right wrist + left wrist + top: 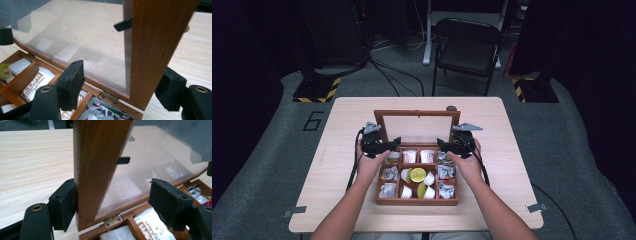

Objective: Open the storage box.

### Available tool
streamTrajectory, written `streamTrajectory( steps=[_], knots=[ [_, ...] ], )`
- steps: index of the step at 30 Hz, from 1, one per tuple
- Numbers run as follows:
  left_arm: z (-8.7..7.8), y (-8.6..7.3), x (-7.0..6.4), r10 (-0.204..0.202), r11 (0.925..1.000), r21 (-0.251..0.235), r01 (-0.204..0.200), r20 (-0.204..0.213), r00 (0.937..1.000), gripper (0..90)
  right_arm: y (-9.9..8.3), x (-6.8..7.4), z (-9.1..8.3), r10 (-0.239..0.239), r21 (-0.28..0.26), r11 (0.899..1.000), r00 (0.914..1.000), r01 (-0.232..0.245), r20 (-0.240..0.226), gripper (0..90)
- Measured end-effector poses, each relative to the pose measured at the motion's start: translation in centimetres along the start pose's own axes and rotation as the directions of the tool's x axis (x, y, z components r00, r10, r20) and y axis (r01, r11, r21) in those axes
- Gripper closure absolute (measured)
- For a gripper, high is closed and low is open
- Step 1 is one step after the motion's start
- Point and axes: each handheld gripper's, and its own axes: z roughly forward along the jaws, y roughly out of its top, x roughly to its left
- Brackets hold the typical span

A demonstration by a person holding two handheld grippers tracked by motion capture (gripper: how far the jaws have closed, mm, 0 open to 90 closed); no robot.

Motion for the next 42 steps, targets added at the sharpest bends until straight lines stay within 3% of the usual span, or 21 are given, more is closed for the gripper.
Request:
streamTrajectory(
  steps=[21,42],
  knots=[
    [0.8,-0.4,0.1,0.008,0.9991,0.041,-0.007,-0.015,0.9999,24.4,-0.4,-0.3,0.5,0.003,0.002,1.0,1.0,-0.003,-0.002,31.0],
    [1.5,-0.2,0.2,-0.024,0.9989,0.039,0.026,-0.042,0.9988,25.4,-0.1,-0.5,1.3,0.0,0.018,1.0,0.9997,0.0,0.023,33.2]
  ],
)
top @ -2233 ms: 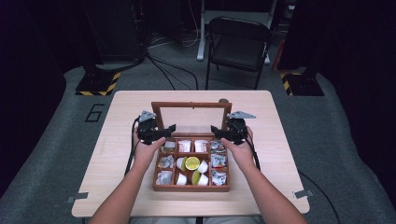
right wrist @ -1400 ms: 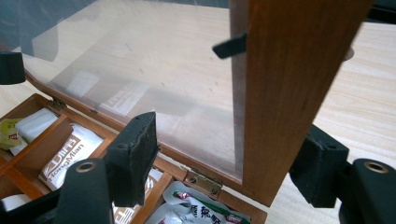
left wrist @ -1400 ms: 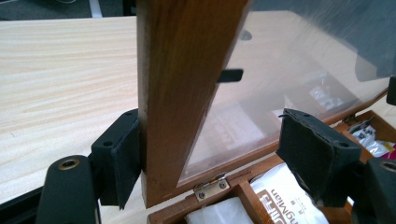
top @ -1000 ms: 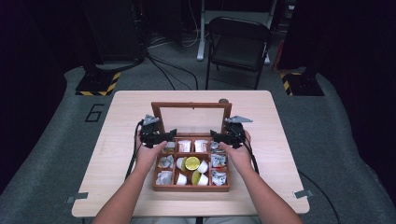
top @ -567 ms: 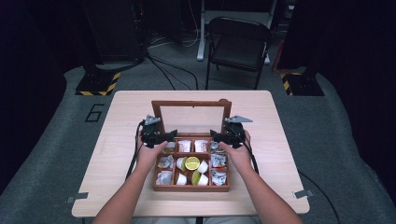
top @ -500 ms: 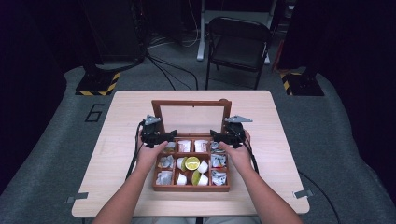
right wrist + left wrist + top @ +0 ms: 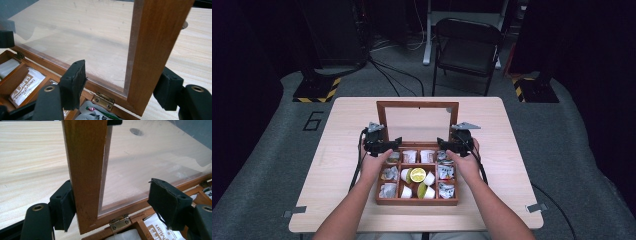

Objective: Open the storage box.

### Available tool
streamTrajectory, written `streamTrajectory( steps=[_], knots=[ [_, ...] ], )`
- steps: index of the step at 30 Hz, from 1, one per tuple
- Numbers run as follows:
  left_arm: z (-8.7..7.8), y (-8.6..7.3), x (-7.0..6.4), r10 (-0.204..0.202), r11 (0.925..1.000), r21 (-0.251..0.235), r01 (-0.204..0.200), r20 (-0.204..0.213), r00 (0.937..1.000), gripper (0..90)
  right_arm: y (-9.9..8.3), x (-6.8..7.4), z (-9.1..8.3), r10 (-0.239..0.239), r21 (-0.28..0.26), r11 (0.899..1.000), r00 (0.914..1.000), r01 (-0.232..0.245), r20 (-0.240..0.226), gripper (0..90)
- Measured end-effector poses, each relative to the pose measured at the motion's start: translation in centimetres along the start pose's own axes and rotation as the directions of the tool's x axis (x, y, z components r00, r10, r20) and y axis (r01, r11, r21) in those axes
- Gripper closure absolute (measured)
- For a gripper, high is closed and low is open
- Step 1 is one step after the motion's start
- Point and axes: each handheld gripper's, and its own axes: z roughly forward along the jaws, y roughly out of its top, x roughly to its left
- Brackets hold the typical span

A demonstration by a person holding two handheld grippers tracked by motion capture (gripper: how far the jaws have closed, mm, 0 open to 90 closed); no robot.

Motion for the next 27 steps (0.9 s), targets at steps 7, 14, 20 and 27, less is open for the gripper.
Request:
streamTrajectory(
  steps=[7,14,20,27],
  knots=[
    [0.3,0.0,0.1,0.009,1.0,0.0,-0.009,-0.018,0.9998,27.2,0.2,-0.1,0.3,0.005,0.009,1.0,1.0,-0.005,0.008,33.5],
    [0.5,0.0,0.2,-0.016,0.9999,-0.006,0.016,-0.017,0.9997,28.4,0.3,-0.4,0.6,0.004,0.013,1.0,1.0,-0.004,0.001,33.5],
    [0.8,0.1,0.2,-0.032,0.9995,-0.005,0.032,-0.02,0.9993,28.3,0.3,-0.5,0.9,0.018,0.011,1.0,0.9998,-0.018,-0.006,33.5],
    [1.0,0.3,0.4,-0.041,0.999,0.013,0.042,-0.022,0.9989,28.5,0.3,-0.7,1.2,0.019,0.009,1.0,0.9998,-0.019,-0.01,33.6]
  ],
)
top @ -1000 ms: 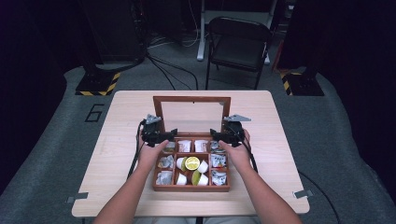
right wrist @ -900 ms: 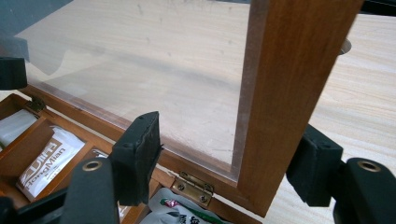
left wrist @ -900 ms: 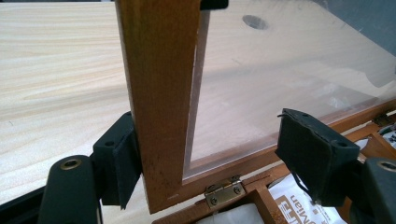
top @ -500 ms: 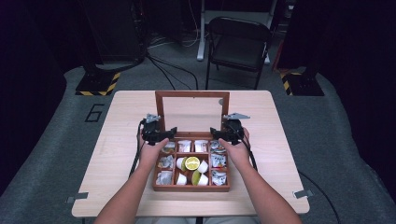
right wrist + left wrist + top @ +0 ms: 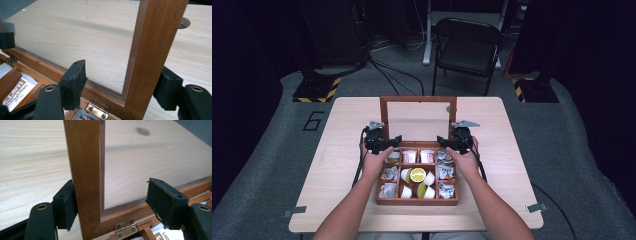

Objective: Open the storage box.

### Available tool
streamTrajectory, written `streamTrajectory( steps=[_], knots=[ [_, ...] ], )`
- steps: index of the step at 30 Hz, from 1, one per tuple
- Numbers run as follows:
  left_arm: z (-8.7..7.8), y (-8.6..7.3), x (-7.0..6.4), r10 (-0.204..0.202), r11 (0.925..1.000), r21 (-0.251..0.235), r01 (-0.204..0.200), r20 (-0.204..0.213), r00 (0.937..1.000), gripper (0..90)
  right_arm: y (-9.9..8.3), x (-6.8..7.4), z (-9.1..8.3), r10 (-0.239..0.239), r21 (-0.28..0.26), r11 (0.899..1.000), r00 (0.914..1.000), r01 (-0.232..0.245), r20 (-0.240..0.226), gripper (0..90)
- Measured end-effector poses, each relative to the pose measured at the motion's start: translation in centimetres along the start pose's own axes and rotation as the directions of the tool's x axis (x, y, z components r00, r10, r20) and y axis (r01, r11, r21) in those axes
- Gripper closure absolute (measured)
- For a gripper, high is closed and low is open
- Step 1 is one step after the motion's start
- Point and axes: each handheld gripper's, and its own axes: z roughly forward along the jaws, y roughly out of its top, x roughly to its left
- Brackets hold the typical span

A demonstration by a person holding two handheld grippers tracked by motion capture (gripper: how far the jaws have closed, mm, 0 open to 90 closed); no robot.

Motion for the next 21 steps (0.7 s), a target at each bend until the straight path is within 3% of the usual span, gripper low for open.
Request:
streamTrajectory(
  steps=[9,21],
  knots=[
    [0.22,0.04,0.41,-0.008,1.0,0.006,0.008,0.01,0.9999,30.4,0.25,-0.25,0.3,0.0,0.02,1.0,1.0,0.0,-0.006,33.6],
    [0.67,0.26,0.87,-0.041,0.9987,0.033,0.04,0.017,0.999,30.5,0.58,-0.63,0.96,0.047,0.056,0.997,0.9984,-0.046,-0.031,33.5]
  ],
)
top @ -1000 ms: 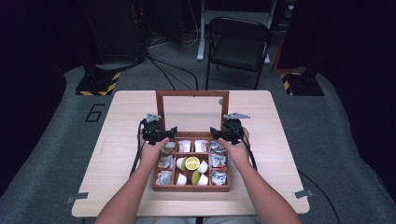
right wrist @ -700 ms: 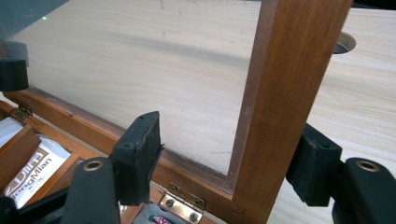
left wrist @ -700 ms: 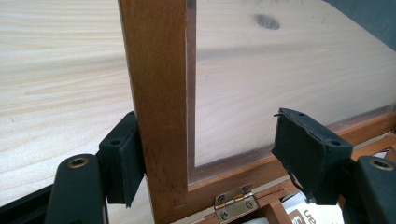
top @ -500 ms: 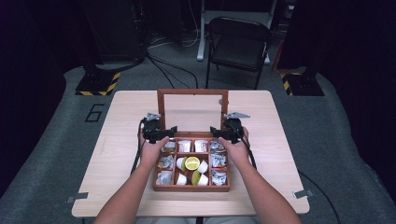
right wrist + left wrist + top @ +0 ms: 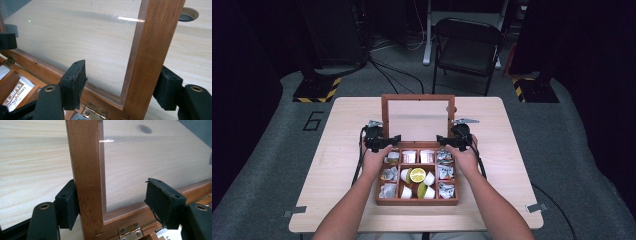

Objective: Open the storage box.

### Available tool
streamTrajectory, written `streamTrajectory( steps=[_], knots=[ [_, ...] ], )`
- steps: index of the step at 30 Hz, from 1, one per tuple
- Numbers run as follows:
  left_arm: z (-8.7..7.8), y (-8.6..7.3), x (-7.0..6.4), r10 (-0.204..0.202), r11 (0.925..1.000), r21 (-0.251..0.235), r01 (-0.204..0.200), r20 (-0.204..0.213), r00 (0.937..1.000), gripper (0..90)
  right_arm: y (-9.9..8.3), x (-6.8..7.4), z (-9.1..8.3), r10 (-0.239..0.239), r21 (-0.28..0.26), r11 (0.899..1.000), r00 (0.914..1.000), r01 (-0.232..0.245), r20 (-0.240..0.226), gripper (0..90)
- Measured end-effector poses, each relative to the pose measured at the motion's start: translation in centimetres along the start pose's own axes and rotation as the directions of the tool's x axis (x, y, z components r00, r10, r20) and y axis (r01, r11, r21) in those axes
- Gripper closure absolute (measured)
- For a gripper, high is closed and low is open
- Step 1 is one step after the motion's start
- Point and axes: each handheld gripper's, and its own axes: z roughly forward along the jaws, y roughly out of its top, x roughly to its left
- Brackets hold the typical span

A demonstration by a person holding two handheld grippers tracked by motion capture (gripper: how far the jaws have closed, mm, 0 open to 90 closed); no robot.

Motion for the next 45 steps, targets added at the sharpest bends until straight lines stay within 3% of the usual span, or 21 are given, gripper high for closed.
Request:
streamTrajectory(
  steps=[13,32,41,45],
  knots=[
    [0.3,0.2,0.3,-0.036,0.9992,0.019,0.036,0.012,0.9993,30.4,0.1,-0.2,0.4,0.041,0.01,0.999,0.9992,-0.041,0.001,32.7],
    [0.8,0.1,0.8,-0.061,0.9978,0.028,0.061,0.031,0.9976,29.7,0.1,-0.9,0.9,0.074,0.026,0.997,0.9967,-0.073,-0.035,32.8],
    [1.4,-0.1,1.2,-0.097,0.9938,0.057,0.095,0.034,0.9947,27.7,-0.2,-1.5,1.4,0.146,0.057,0.988,0.9879,-0.143,-0.051,32.4],
    [1.6,-0.2,1.5,-0.112,0.9918,0.067,0.109,0.044,0.9928,27.7,-0.2,-1.7,1.6,0.153,0.062,0.987,0.9868,-0.15,-0.051,31.8]
  ],
)
